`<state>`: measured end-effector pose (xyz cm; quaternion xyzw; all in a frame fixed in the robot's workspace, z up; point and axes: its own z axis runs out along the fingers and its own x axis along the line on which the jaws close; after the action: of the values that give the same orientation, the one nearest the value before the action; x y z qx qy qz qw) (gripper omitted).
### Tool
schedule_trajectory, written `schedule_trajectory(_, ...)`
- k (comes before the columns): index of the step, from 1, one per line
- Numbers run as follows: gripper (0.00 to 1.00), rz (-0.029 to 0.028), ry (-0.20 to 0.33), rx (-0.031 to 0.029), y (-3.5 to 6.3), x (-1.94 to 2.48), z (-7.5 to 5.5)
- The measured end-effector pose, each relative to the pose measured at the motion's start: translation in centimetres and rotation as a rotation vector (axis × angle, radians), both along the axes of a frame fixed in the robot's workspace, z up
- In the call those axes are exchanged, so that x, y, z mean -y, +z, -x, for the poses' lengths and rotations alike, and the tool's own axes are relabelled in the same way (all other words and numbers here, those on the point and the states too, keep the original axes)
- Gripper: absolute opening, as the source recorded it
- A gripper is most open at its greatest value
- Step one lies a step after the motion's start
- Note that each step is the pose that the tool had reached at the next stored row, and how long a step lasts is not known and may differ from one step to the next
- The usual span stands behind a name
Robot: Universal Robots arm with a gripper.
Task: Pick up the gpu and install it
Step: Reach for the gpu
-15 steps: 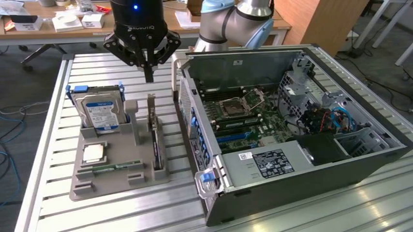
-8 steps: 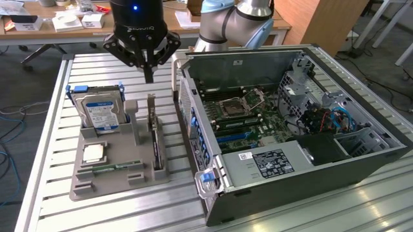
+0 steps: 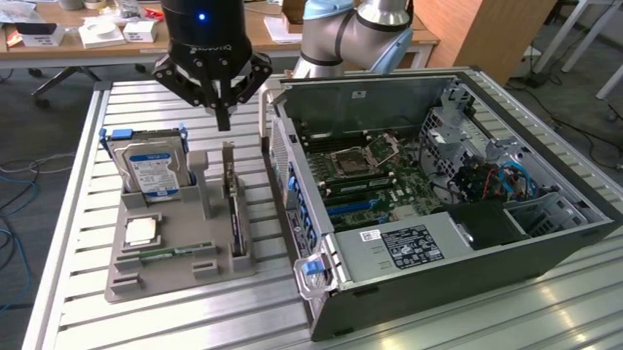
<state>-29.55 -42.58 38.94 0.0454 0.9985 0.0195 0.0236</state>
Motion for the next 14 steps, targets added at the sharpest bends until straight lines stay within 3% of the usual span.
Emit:
schedule_trajectory(11,0.1,0.0,0.0,0.0,0.0,1.94,0.4)
schedule_trajectory(14,0.1,0.0,0.0,0.0,0.0,2.28,0.4)
